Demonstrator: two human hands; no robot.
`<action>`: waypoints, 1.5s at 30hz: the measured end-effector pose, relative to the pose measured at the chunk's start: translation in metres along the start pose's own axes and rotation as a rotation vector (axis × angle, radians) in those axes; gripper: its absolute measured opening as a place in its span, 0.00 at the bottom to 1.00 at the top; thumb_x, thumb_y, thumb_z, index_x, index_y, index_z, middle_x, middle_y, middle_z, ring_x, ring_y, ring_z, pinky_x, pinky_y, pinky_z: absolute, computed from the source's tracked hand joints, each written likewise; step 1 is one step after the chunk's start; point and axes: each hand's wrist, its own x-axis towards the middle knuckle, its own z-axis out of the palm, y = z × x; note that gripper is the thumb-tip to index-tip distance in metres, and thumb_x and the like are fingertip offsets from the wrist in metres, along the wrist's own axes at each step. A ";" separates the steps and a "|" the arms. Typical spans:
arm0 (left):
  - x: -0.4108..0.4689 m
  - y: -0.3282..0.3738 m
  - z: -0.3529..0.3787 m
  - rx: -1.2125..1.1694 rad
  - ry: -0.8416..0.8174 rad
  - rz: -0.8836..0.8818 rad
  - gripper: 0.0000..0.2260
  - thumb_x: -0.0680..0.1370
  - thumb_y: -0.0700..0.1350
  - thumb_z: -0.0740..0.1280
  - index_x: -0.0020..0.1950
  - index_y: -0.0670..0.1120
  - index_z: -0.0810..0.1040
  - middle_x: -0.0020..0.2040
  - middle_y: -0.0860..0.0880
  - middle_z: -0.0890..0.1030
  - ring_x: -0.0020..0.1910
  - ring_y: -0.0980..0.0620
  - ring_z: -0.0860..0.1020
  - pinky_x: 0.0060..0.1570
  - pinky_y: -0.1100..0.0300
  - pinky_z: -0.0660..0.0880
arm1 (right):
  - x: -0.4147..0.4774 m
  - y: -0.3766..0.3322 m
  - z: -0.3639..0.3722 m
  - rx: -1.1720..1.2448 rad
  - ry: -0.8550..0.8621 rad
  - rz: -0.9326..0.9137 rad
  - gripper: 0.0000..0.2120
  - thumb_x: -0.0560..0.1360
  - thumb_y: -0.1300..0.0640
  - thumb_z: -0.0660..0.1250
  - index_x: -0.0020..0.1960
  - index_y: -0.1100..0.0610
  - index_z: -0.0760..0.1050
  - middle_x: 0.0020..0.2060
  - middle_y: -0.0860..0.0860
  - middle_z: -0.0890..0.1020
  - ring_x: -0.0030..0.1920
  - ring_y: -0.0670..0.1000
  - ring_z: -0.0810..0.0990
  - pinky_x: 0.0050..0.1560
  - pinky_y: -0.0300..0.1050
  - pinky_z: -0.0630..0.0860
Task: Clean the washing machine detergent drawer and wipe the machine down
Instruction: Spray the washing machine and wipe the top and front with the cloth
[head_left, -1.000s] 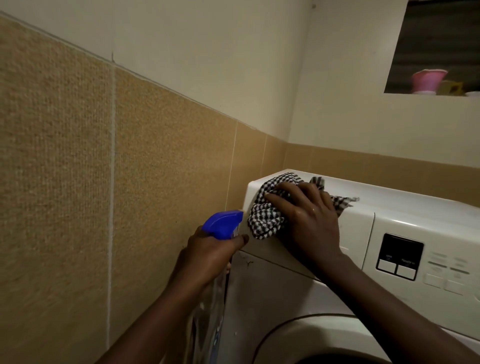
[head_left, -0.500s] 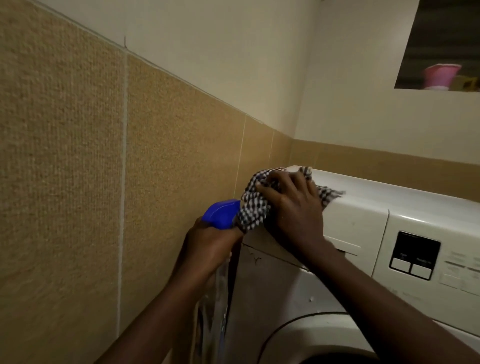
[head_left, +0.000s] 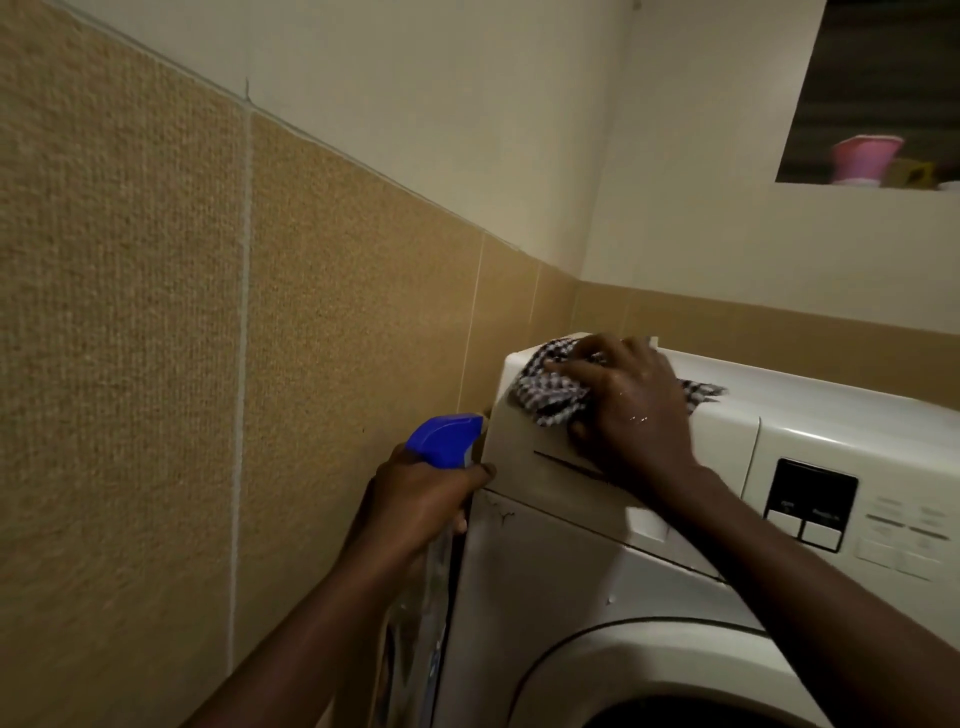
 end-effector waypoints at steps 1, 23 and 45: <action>0.000 0.000 0.001 0.014 -0.001 0.011 0.14 0.70 0.50 0.75 0.50 0.43 0.79 0.31 0.46 0.81 0.31 0.49 0.79 0.47 0.47 0.80 | 0.004 0.009 -0.007 0.021 0.012 0.081 0.19 0.64 0.58 0.75 0.55 0.55 0.82 0.54 0.54 0.80 0.53 0.59 0.74 0.51 0.52 0.70; 0.003 -0.005 0.005 0.001 -0.047 0.010 0.15 0.70 0.48 0.75 0.51 0.40 0.80 0.30 0.44 0.81 0.30 0.48 0.78 0.40 0.51 0.78 | -0.022 -0.005 0.002 0.048 0.015 -0.041 0.24 0.66 0.56 0.75 0.61 0.56 0.78 0.61 0.54 0.78 0.62 0.57 0.71 0.63 0.52 0.65; 0.011 -0.007 -0.002 -0.080 0.011 0.046 0.09 0.70 0.40 0.73 0.48 0.38 0.82 0.30 0.42 0.80 0.28 0.47 0.77 0.34 0.55 0.73 | -0.052 -0.037 0.027 -0.024 -0.167 -0.251 0.12 0.73 0.52 0.62 0.53 0.51 0.80 0.54 0.45 0.80 0.47 0.56 0.81 0.39 0.48 0.72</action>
